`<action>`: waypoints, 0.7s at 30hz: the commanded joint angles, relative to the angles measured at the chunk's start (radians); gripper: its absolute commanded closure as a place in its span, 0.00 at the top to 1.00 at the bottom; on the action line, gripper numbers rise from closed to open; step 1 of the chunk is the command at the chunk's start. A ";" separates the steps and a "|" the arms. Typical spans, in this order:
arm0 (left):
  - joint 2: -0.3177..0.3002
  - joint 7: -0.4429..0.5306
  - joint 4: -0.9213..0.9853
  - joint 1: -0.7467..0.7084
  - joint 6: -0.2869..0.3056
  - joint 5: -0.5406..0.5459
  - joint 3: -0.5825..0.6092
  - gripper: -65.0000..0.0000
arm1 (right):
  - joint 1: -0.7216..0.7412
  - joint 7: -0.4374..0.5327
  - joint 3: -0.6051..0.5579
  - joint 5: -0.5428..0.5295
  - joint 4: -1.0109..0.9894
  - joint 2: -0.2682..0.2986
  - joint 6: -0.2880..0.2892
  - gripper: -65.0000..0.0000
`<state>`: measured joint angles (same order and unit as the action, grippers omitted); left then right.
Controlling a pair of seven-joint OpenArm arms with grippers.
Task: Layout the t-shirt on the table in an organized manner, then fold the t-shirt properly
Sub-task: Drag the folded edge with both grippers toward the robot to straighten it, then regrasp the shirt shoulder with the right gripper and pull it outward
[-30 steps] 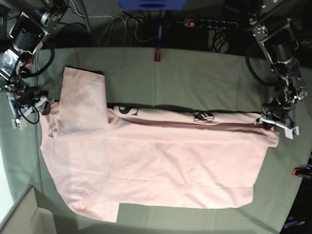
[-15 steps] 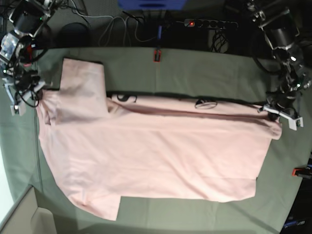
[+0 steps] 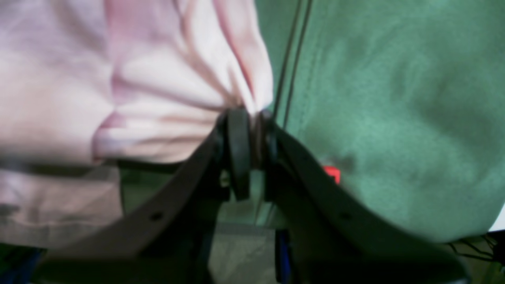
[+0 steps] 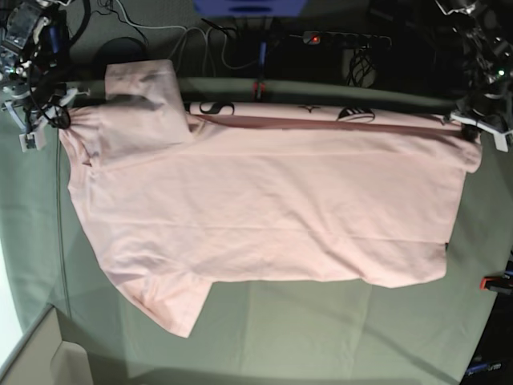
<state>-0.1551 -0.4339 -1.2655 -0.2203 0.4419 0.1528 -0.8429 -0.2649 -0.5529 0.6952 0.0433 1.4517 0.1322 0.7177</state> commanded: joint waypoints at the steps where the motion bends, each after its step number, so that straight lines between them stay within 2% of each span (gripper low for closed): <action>1: -0.025 0.037 -0.021 -0.003 -0.028 0.000 -0.009 0.00 | 0.000 0.014 0.011 0.011 0.017 0.024 -0.020 0.00; 9: -0.024 0.037 0.007 0.002 -0.028 0.083 -0.006 0.00 | 0.006 0.011 0.008 0.016 0.017 0.008 -0.020 0.00; 11: -0.024 0.037 0.007 0.005 -0.028 0.081 0.007 0.00 | 0.006 0.011 0.007 0.016 0.017 0.008 -0.020 0.04; 15: -0.030 0.037 0.007 0.002 -0.028 0.081 0.057 0.03 | 0.002 0.011 0.007 0.017 0.017 0.010 -0.020 0.25; 18: -0.025 0.037 0.007 -0.003 -0.028 0.081 0.055 0.14 | 0.002 0.009 0.037 0.011 0.025 0.010 -0.020 0.44; 21: -0.024 0.037 0.007 -0.006 -0.028 0.081 0.055 0.24 | 0.006 0.009 0.133 0.011 0.042 -0.016 -0.020 0.56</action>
<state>-0.1650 -0.4187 -1.2434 -0.2295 0.4152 0.2253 -0.7834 -0.2581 -0.5560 0.8211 0.0547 1.4731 0.1020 0.7101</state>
